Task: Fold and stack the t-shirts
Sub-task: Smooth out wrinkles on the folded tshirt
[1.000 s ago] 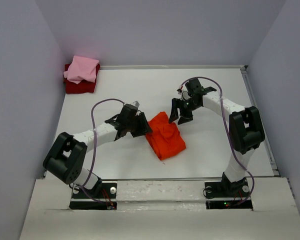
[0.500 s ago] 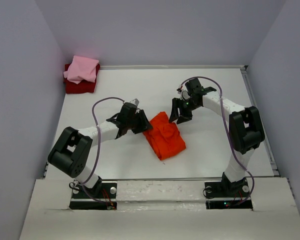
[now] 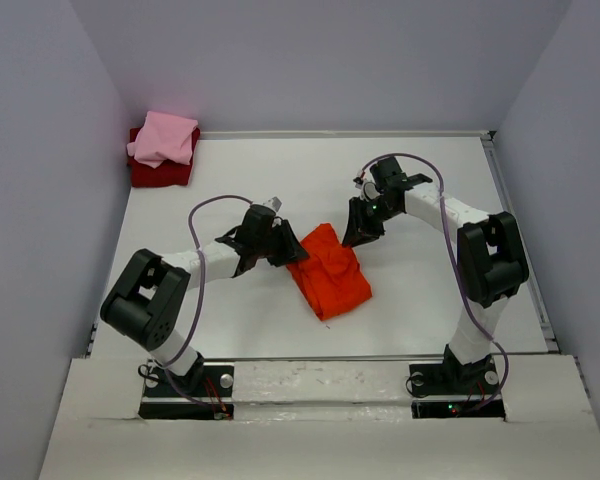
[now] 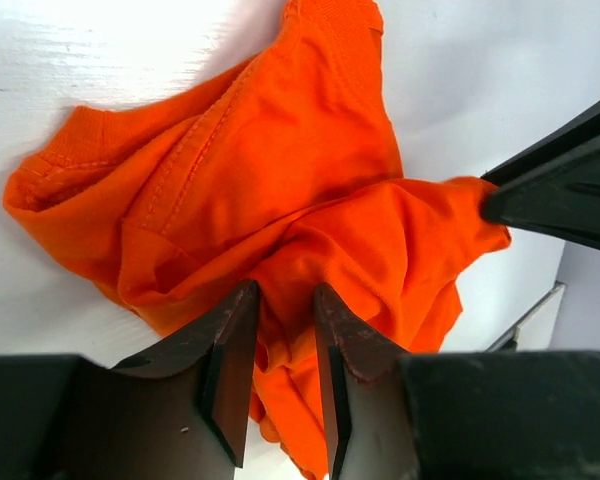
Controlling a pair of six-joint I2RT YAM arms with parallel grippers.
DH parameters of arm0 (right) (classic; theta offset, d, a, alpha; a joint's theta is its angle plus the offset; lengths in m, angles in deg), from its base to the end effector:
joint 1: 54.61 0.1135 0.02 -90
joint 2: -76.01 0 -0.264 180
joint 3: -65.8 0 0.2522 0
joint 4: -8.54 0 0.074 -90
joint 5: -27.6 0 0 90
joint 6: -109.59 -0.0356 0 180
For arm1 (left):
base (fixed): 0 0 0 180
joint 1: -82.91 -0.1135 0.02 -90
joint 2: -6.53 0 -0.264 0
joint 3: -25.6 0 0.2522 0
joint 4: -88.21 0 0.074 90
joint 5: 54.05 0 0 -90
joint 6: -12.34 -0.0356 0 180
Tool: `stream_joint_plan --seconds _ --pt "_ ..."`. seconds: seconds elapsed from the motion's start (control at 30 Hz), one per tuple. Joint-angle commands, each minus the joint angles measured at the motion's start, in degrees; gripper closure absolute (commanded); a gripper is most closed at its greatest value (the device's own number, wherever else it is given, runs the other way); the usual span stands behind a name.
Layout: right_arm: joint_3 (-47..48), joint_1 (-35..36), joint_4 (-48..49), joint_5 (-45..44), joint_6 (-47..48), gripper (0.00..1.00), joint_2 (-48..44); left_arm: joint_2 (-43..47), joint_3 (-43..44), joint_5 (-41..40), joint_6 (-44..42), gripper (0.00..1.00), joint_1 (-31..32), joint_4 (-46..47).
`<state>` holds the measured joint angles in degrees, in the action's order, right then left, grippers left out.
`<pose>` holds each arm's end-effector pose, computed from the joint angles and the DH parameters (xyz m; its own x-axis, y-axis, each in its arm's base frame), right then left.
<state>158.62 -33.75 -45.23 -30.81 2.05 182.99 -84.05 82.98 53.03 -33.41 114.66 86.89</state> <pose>0.3492 0.1530 0.2076 -0.9726 -0.0959 -0.2120 -0.2036 0.7916 0.5761 0.2689 -0.1787 0.1782 -0.8398 -0.2647 -0.4740 0.1714 0.6991 -0.6942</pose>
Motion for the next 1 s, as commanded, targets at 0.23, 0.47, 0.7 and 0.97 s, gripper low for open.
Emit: stream_joint_plan --seconds 0.23,0.47,0.7,0.97 --pt "0.3 -0.2 1.9 0.6 -0.5 1.00 0.2 7.1 -2.0 3.5 3.0 0.93 -0.2 1.3" --pt "3.5 -0.7 1.3 0.8 -1.4 1.00 0.4 10.6 -3.2 3.2 2.2 1.00 -0.2 -1.2" --pt "7.9 -1.3 -0.2 0.9 -2.3 1.00 0.0 15.0 -4.6 1.9 2.0 1.00 -0.3 -5.2" --pt "13.4 -1.3 -0.4 3.3 -3.2 1.00 3.3 19.3 -6.0 1.6 3.3 1.00 -0.2 -6.7"
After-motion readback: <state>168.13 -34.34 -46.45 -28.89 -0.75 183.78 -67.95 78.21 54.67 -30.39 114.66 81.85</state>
